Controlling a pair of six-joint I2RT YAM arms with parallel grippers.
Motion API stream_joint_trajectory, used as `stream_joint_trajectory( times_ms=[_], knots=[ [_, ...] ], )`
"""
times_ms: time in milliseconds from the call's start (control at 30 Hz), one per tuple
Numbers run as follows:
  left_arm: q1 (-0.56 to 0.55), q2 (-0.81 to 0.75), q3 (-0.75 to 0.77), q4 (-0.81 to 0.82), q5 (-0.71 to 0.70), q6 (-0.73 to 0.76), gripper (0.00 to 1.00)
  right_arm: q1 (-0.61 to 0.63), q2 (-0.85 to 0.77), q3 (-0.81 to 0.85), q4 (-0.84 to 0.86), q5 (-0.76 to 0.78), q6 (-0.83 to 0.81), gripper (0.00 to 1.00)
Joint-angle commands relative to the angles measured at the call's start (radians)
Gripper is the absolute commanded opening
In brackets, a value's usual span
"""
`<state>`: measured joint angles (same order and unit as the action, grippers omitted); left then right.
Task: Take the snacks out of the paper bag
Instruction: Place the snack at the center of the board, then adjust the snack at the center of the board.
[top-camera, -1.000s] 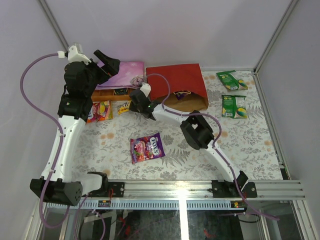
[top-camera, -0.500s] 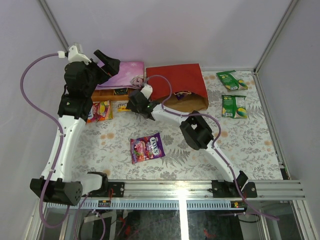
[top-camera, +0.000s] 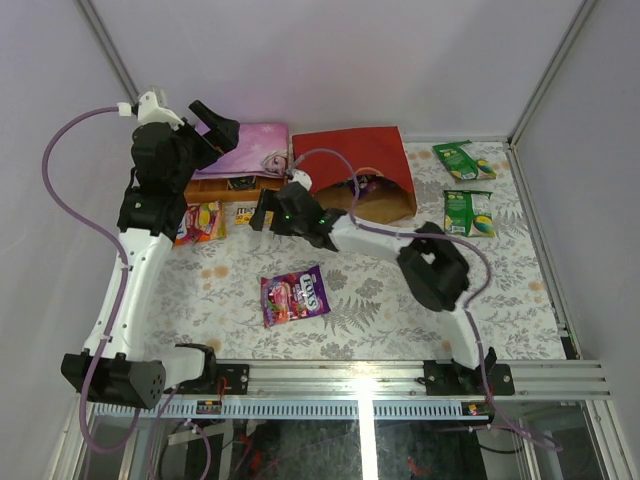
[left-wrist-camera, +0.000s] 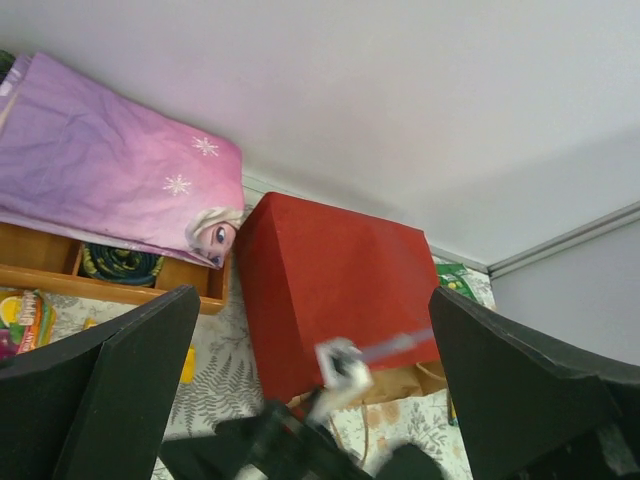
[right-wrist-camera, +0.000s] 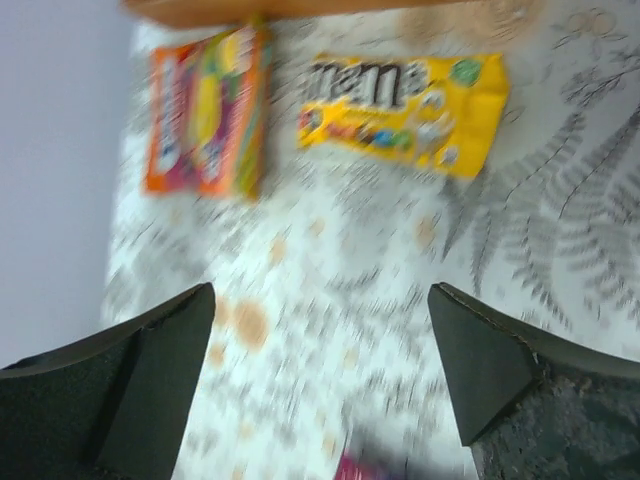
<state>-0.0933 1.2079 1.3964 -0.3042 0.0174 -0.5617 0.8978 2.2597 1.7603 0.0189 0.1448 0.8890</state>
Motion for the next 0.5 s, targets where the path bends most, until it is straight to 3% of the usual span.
stream_joint_trajectory(
  times_ms=[0,100,233,333,433,467],
  knots=[
    [0.008,0.000,0.020,-0.019,-0.074,0.043,1.00,0.031,-0.374,-0.324,0.350,-0.215,-0.135,0.99],
    [0.007,0.004,-0.007,0.001,-0.090,0.051,1.00,0.056,-0.559,-0.570,0.466,-0.192,-0.197,1.00],
    [0.008,0.038,-0.120,0.089,-0.102,0.015,0.98,0.059,-0.721,-0.742,0.510,-0.144,-0.226,0.98],
    [0.007,0.064,-0.302,0.262,-0.110,-0.061,0.82,0.058,-0.807,-0.826,0.473,-0.085,-0.265,0.97],
    [0.006,0.131,-0.405,0.319,-0.178,-0.093,0.52,0.057,-0.877,-0.886,0.432,-0.043,-0.304,0.98],
    [0.007,0.155,-0.430,0.334,-0.219,-0.093,0.48,0.056,-0.896,-0.908,0.419,-0.035,-0.311,0.98]
  ],
)
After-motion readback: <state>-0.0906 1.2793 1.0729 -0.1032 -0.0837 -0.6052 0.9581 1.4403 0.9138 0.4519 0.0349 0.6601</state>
